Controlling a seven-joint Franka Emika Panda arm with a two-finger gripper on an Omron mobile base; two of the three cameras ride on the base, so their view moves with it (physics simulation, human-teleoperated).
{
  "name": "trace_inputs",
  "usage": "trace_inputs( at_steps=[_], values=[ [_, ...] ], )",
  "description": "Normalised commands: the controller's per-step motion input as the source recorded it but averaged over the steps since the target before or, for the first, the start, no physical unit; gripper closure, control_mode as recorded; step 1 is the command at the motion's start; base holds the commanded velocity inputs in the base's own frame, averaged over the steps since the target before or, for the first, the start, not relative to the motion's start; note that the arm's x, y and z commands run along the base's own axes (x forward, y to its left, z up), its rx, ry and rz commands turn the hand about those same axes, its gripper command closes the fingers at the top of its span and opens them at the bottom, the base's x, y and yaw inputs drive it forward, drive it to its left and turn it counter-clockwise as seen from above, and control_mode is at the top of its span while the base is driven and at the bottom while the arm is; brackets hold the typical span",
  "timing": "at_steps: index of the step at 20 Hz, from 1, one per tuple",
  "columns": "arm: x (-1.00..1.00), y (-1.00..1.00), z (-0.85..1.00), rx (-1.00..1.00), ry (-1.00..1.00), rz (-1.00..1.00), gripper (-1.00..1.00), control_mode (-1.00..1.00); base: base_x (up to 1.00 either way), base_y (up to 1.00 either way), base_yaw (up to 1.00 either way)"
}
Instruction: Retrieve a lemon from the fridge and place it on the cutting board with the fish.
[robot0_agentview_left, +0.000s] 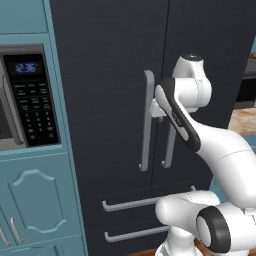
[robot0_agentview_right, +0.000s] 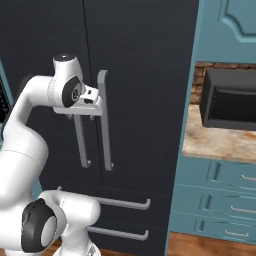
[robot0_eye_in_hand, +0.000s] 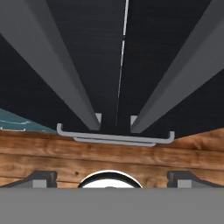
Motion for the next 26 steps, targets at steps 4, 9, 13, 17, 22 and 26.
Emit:
trace_inputs(
  at_steps=[4, 9, 13, 17, 22, 26],
  values=[
    [0.00, 0.00, 0.00, 0.00, 0.00, 0.00, -1.00, 1.00, 0.00, 0.00, -0.01],
    [0.00, 0.00, 0.00, 0.00, 0.00, 0.00, -1.00, -1.00, 0.00, 0.00, 0.00],
    [0.12, -0.03, -0.16, 0.02, -0.13, -0.04, -1.00, -1.00, 0.00, 0.00, 0.00],
    [0.52, -0.51, -0.46, -0.03, -0.14, -0.05, -1.00, -1.00, 0.00, 0.00, 0.00],
    [0.04, -0.61, -0.32, -0.07, -0.29, -0.04, -1.00, -1.00, 0.00, 0.00, 0.00],
    [-0.04, -0.13, -0.01, 0.00, -0.03, -0.02, -1.00, -1.00, 0.00, 0.00, 0.00]
  ],
)
